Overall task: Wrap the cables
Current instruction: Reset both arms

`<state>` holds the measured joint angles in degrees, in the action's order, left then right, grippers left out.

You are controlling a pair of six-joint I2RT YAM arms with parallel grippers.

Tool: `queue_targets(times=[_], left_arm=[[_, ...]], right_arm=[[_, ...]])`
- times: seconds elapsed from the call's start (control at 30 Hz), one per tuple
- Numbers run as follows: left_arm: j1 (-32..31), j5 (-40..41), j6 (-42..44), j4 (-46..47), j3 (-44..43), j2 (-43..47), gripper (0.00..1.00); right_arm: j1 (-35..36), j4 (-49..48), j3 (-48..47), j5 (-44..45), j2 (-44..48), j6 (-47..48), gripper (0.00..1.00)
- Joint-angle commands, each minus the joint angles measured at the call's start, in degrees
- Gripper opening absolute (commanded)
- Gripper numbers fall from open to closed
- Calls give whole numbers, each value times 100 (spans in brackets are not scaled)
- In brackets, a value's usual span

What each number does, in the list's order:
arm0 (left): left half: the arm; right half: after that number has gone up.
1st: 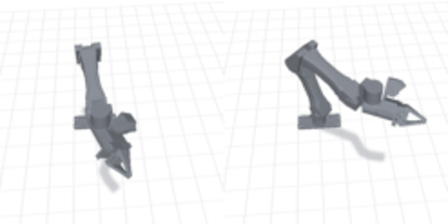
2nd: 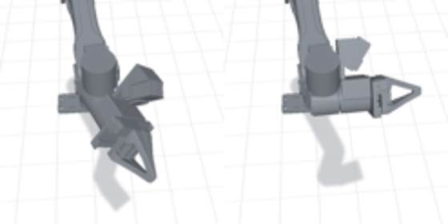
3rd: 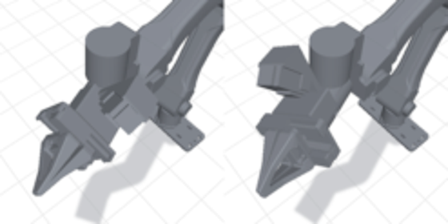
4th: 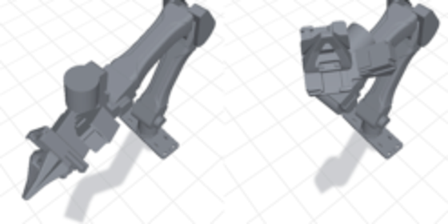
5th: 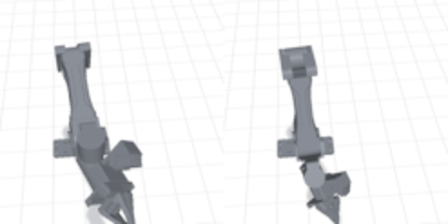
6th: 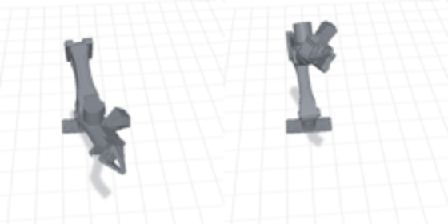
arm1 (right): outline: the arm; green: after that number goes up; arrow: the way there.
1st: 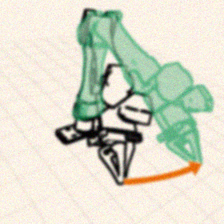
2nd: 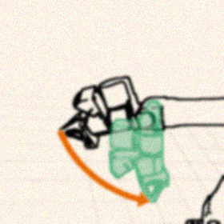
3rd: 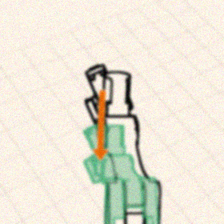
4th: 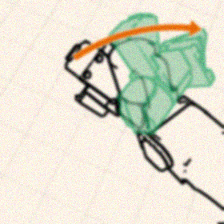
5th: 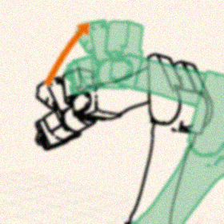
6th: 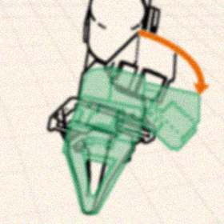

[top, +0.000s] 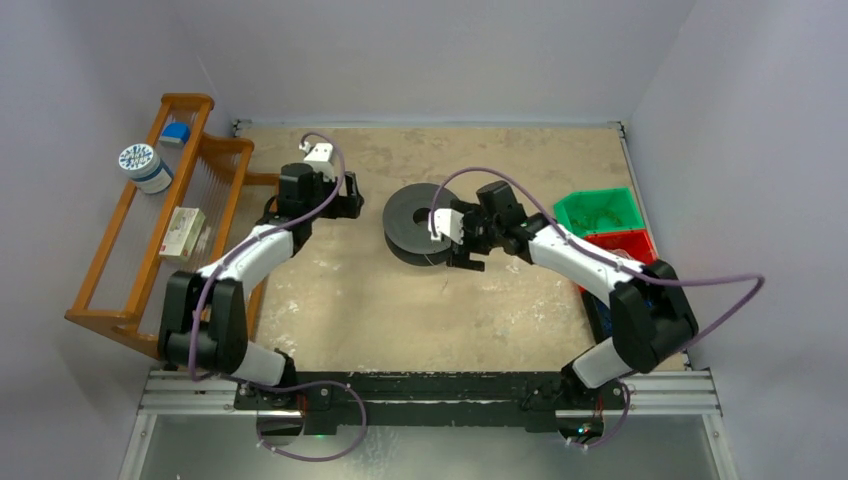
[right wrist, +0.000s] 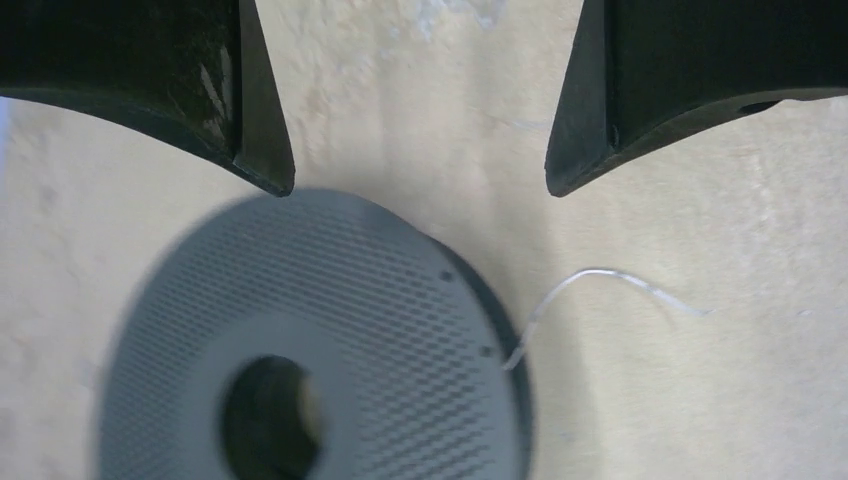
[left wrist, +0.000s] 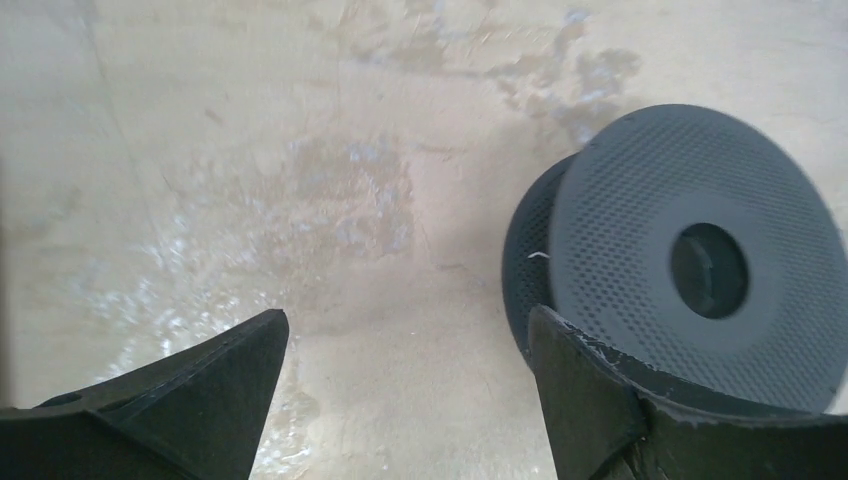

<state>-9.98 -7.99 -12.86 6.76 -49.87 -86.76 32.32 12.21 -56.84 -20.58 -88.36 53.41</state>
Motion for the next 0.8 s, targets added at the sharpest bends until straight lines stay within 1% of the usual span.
queue_targets(times=[0.0, 0.13, 0.23, 0.3, 0.37, 0.43, 0.57, 0.67, 0.77], left_arm=[[40, -408, 1190, -616, -29, 903, 89], [48, -498, 1890, -1680, -129, 1740, 90], [49, -533, 2258, -2292, -158, 2355, 91], [49, -532, 2364, -2755, -251, 2699, 92], [49, -563, 2432, -3224, -304, 3025, 92], [49, -675, 2535, -3487, -253, 3395, 92], [49, -759, 2835, -3744, 29, 4297, 92], [49, -738, 2929, -3685, 376, 5052, 92], [49, -878, 2861, -3793, 512, 5181, 91]], right_arm=[[-32, -580, -27, 804, 849, -936, 99], [-32, -298, -228, 1214, 1404, -1673, 99], [-30, 116, -334, 1031, 1871, -2180, 99], [-32, -150, -168, 1246, 2285, -2580, 99], [-34, -332, 69, 1207, 2760, -2978, 99], [-41, -502, 330, 1003, 3297, -3218, 99], [-39, -1160, 856, 1590, 4462, -3678, 99], [-39, -1482, 1167, 2031, 4967, -3825, 99], [-86, -1478, 1266, 2171, 5279, -3926, 99]])
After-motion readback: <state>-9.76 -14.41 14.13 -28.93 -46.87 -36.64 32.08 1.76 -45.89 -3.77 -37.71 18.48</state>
